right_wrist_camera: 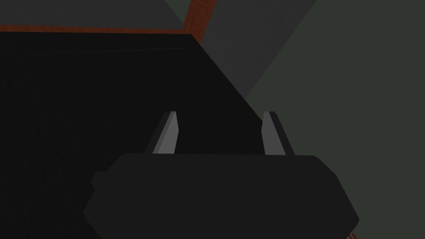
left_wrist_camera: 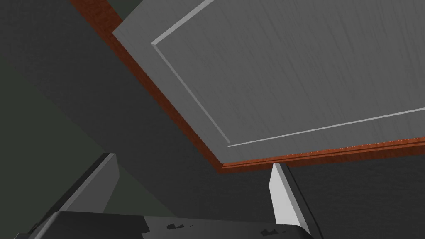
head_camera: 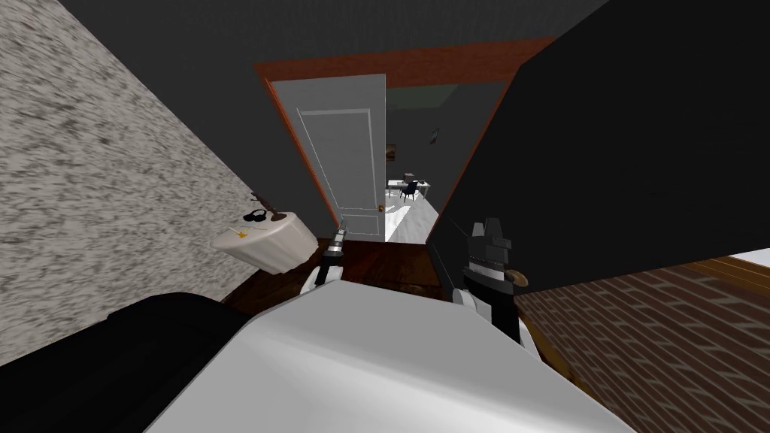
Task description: Pull the door open
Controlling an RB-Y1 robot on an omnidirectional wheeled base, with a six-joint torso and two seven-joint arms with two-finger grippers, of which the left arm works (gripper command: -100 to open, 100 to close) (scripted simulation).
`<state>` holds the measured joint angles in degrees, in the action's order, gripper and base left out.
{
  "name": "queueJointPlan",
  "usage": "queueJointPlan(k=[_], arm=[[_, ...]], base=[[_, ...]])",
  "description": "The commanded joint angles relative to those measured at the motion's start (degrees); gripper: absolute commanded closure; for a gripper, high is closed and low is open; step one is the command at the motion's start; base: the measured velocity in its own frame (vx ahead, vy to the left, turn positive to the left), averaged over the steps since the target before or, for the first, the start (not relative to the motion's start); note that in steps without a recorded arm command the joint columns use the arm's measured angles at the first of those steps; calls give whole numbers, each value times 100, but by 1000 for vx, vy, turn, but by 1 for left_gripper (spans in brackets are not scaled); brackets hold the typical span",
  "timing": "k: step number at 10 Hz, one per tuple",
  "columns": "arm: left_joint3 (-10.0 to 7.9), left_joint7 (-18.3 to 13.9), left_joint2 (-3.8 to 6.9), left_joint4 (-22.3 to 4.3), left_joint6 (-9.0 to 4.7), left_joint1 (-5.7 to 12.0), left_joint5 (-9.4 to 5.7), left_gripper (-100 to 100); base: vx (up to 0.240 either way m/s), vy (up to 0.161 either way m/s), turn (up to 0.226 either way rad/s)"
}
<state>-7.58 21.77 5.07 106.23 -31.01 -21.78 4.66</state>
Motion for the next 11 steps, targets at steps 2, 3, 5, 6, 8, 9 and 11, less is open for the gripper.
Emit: queueJointPlan(k=[2,3,5,6,8,9,11], arm=[[-95,357,-3,-280,-88,36,106,-100],[-139,489,-3,-409,-124,66,145,-100],[-226,754,-4,-667,-196,126,222,-100],[-269,886,-4,-796,-232,156,260,-100],[-356,1151,-7,-1054,-304,216,338,-100],[-399,1283,-12,-1183,-340,246,376,-100],[-486,1547,-22,-1441,-412,307,453,-100]], base=[[108,-33,-42],[102,-26,-47],[99,-22,-42],[106,-23,-47],[113,-26,-40],[105,-22,-50],[94,-23,-45]])
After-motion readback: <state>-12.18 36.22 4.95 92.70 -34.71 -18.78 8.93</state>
